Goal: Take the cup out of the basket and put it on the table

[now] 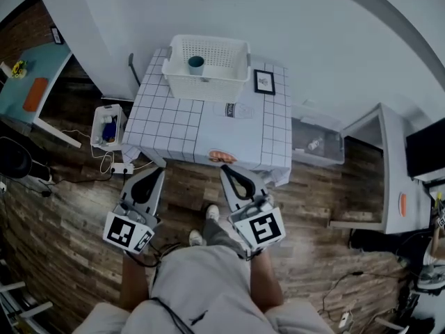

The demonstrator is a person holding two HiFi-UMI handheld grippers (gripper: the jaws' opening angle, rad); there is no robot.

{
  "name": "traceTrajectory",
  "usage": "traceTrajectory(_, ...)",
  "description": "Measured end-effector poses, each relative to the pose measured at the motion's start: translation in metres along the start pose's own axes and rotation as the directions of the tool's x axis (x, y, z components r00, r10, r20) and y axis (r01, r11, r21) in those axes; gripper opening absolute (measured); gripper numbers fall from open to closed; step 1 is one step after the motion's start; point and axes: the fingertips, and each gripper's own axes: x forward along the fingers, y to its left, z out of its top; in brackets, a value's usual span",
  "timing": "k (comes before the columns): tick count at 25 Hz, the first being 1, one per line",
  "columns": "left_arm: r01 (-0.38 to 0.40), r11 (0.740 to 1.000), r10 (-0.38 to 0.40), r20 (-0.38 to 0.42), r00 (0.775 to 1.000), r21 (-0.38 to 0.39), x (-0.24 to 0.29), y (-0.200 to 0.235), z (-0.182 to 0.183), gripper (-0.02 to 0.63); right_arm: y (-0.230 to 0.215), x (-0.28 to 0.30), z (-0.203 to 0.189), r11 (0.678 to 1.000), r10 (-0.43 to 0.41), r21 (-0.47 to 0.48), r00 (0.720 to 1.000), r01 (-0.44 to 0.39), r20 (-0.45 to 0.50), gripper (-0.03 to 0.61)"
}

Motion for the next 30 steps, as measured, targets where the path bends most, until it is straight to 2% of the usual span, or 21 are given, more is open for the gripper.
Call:
traceTrajectory(11,-0.030,1.000,0.030,-0.006,1.000,0.004,0.053,0.018,0.003,0.008,-0.048,0.031,-0.001,0.999,0.036,0.007,0.999,-0.036,0.013,0.011)
traceTrajectory(23,-0.063,0.998,0.063,0.003,0.998,0.010,0.087,0.040,0.009,0.008,-0.077,0.065,0.004,0.997,0.081,-0.010,0.996,-0.080,0.027,0.011)
traceTrajectory(30,-0.045,0.999,0.045,-0.001,0.999,0.011,0.115,0.069,0.001,0.008,-0.098,0.100,-0.004,0.998,0.063,-0.004,0.998,-0.063,0.026,0.011)
